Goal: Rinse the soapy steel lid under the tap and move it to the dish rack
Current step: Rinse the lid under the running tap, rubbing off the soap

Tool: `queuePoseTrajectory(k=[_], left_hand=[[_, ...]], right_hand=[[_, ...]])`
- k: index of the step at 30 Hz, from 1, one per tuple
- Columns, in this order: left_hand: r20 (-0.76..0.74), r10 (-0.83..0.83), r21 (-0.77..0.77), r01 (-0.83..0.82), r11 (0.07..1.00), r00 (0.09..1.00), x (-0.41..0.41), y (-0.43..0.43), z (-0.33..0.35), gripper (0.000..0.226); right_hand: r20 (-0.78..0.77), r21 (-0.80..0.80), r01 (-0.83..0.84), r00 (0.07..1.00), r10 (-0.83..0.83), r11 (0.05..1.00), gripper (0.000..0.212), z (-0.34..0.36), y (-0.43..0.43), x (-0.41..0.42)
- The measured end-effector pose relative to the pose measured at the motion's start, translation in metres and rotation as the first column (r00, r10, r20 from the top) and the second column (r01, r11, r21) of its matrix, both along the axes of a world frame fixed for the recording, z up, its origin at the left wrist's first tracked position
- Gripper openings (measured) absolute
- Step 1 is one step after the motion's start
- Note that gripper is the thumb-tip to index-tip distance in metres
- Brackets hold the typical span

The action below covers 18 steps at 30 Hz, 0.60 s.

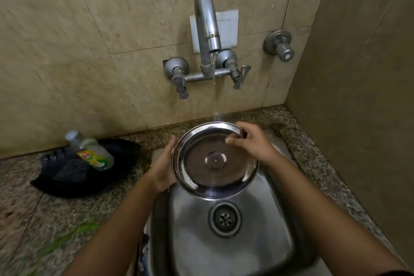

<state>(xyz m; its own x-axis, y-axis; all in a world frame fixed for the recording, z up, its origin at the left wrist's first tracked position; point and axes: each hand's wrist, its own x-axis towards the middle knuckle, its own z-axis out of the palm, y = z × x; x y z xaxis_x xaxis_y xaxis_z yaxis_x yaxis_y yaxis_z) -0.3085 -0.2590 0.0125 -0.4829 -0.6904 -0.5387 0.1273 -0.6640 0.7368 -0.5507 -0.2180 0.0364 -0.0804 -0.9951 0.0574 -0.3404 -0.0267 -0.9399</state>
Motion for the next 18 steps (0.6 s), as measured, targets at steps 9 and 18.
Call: queuePoseTrajectory(k=[9,18], left_hand=[[0.294,0.216,-0.319,-0.117,0.940,0.931,-0.002,-0.004,0.008,0.045],[0.167,0.482,-0.339,-0.409,0.847,0.860,0.002,-0.014,0.004,0.028]], right_hand=[[0.091,0.205,0.150,0.981,-0.172,0.967,0.025,-0.011,-0.022,0.004],[-0.533,-0.182,-0.171,0.845,0.049,0.968,0.052,-0.032,0.033,-0.004]])
